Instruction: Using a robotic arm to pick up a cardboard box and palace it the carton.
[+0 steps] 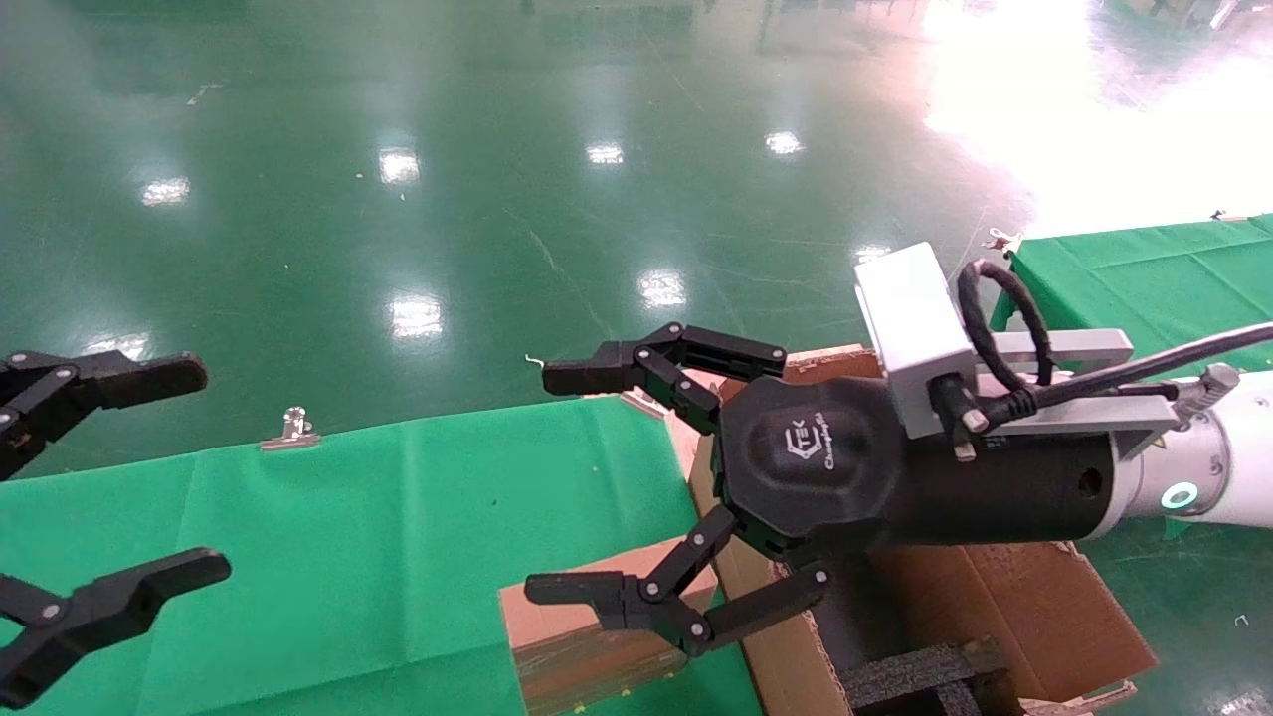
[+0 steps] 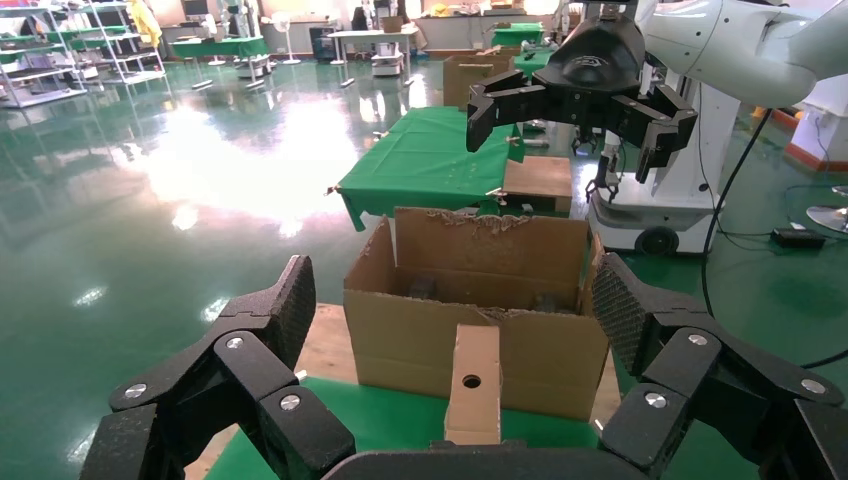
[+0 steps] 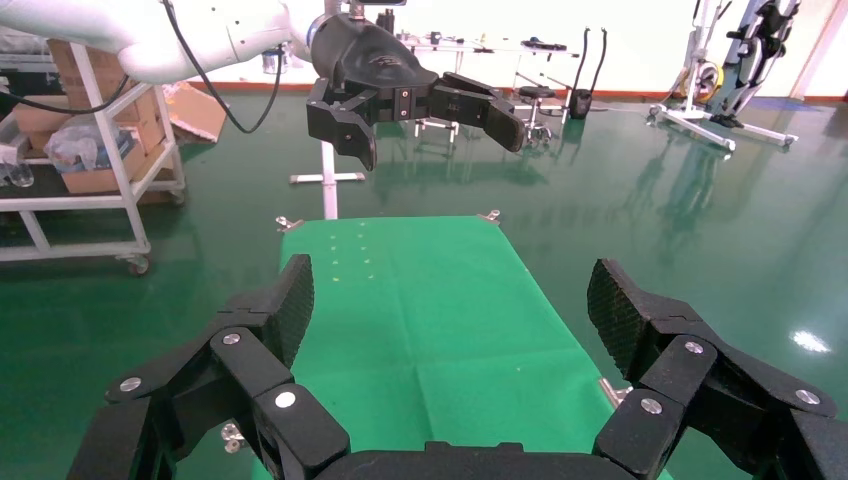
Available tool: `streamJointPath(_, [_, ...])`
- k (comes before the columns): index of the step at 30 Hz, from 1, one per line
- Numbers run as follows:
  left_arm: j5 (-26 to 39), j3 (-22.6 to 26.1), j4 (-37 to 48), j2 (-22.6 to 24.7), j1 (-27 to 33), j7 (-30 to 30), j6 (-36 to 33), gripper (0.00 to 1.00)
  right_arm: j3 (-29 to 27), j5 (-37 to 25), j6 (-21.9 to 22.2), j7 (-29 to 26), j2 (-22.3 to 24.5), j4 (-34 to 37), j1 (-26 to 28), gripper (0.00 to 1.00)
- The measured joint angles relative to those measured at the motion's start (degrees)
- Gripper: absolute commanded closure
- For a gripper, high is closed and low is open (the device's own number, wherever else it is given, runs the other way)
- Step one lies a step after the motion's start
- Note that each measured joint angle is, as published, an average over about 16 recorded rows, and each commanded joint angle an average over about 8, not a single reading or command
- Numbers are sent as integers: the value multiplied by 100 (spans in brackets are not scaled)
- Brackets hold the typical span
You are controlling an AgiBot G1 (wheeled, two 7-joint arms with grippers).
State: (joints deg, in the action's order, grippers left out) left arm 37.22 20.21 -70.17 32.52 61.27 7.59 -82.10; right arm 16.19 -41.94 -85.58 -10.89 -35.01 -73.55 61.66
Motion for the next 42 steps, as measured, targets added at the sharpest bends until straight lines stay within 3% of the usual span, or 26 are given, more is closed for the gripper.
streamJointPath(5, [0,0,0,0,0,0,0,94,-1,0,0,1,0,0,-1,0])
streamJointPath(6, [0,0,0,0,0,0,0,100,-1,0,0,1,0,1,-1,0])
streamJointPath(13, [0,0,0,0,0,0,0,100,51,-117,-8,-46,32,-14,39,0])
streamJointPath(19, [0,0,0,0,0,0,0,100,248,-565,-38,-207,85,-81,237,0])
streamJointPath(29, [0,0,0,0,0,0,0,100,989,-2056,-220,-629,-86,-197,1002,0])
streamJointPath(42, [0,0,0,0,0,0,0,100,2224,-3997,-428,-669,-832,72,2083,0])
